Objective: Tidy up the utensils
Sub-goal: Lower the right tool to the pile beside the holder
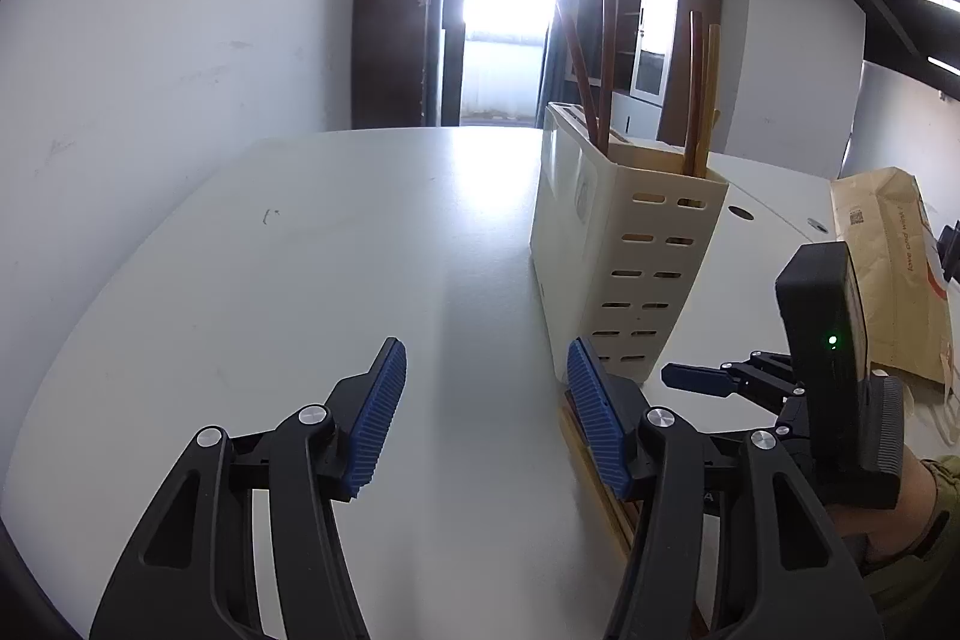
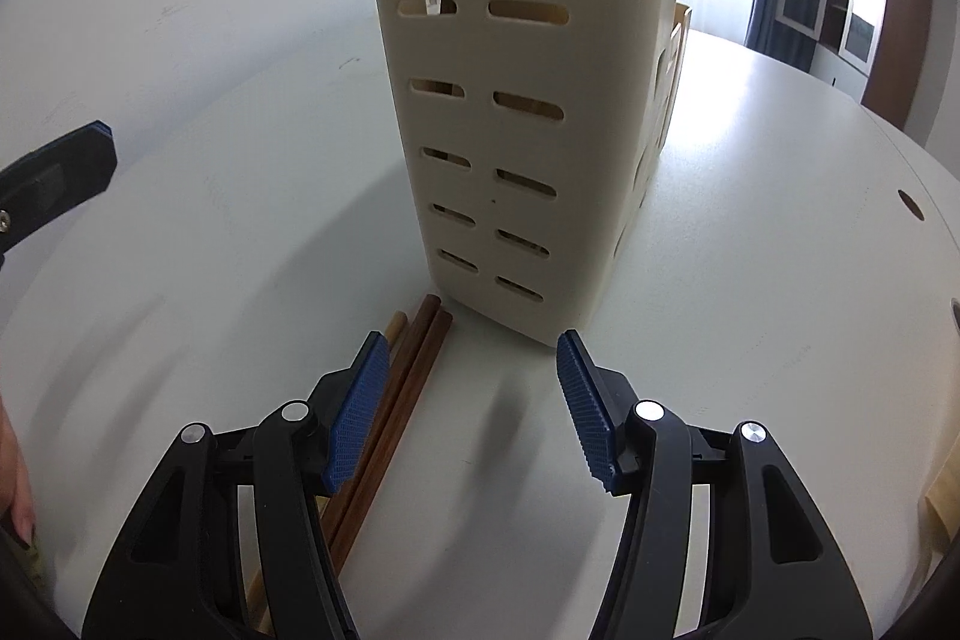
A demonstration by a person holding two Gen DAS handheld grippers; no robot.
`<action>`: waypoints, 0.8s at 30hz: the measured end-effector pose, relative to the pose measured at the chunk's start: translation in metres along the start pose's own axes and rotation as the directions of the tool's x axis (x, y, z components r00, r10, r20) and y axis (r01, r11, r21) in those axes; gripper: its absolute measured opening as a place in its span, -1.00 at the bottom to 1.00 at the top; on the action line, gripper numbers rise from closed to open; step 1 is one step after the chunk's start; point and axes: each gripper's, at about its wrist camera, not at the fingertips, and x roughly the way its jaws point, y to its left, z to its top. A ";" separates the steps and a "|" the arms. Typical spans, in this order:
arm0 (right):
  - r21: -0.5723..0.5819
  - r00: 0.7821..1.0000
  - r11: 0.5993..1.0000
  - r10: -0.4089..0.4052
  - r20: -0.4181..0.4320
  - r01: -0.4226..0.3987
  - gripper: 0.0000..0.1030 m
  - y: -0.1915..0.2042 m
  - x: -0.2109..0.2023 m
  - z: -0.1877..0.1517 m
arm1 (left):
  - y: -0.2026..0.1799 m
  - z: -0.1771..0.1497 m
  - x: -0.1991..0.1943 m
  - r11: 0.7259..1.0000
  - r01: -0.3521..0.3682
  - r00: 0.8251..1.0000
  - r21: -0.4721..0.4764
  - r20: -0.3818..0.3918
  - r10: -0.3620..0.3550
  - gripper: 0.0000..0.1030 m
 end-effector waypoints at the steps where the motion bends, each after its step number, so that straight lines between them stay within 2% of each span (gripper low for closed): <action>1: -0.003 1.000 1.000 -0.004 -0.009 0.004 0.12 0.001 0.003 -0.001 | 0.000 0.000 0.000 1.000 0.000 1.000 0.001 0.000 0.000 0.11; 24: -0.020 0.997 0.999 -0.033 -0.065 0.031 0.12 0.024 0.021 -0.006 | -0.007 -0.003 0.001 1.000 -0.004 1.000 0.023 -0.020 0.004 0.16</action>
